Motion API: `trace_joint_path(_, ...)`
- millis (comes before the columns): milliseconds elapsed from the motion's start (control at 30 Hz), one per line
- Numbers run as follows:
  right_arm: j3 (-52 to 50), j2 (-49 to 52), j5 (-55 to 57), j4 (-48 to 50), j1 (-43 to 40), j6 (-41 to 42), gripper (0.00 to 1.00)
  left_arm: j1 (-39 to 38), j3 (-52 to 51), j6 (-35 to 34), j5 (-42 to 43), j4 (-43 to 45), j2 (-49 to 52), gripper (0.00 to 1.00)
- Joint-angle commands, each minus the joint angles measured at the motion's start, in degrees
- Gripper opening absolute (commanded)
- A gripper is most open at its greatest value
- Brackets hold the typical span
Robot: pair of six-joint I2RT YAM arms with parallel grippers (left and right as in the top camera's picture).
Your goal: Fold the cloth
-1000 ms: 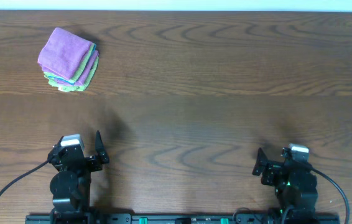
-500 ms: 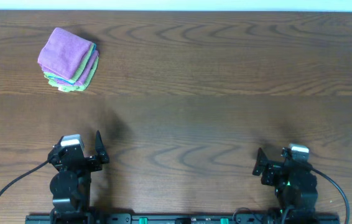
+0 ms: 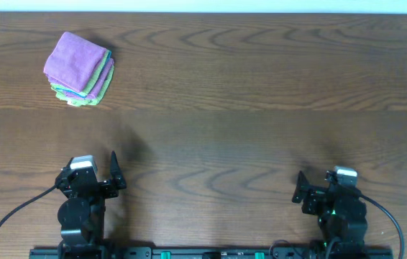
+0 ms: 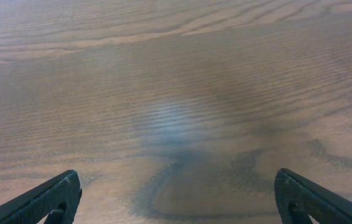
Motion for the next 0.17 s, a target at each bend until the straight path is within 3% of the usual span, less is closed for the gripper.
trace_joint_path(0,-0.48,-0.66,-0.09,-0.04,-0.55,0.57,0.99,-0.22,-1.38,0.63,0.22,-0.48,-0.33,0.96)
trace_joint_path(133,-0.48,-0.66,-0.07,-0.07,-0.55,0.57,0.99,-0.24,-1.38,0.63,0.22,-0.48,-0.33,0.95)
